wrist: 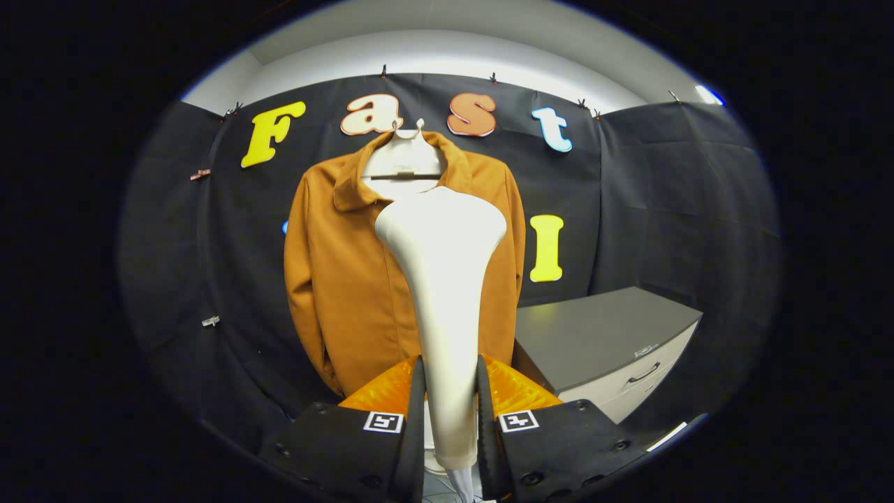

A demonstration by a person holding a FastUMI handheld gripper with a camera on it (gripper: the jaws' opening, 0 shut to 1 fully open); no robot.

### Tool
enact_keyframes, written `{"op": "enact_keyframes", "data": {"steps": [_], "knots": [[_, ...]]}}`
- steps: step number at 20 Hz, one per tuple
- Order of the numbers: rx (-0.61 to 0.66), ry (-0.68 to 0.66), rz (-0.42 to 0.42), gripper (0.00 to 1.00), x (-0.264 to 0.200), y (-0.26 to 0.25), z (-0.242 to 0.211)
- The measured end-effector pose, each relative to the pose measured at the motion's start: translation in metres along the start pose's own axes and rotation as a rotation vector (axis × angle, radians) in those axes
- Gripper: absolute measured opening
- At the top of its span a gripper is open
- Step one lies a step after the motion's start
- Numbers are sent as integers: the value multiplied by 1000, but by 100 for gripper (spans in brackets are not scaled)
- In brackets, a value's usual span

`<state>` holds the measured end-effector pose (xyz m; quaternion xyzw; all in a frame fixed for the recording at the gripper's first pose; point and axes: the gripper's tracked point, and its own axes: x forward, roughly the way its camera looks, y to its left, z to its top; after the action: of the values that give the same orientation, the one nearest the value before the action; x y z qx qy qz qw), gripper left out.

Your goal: Iron the clothes twice with a garment steamer, once on the left side and once on the right side.

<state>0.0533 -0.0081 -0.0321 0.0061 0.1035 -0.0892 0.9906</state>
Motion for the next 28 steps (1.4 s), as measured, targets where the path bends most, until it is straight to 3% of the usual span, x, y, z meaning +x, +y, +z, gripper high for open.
{"op": "enact_keyframes", "data": {"steps": [11, 28], "knots": [[23, -193, 16, 35, -33, -15, 56], [22, -194, 47, 35, -22, -23, 59]]}}
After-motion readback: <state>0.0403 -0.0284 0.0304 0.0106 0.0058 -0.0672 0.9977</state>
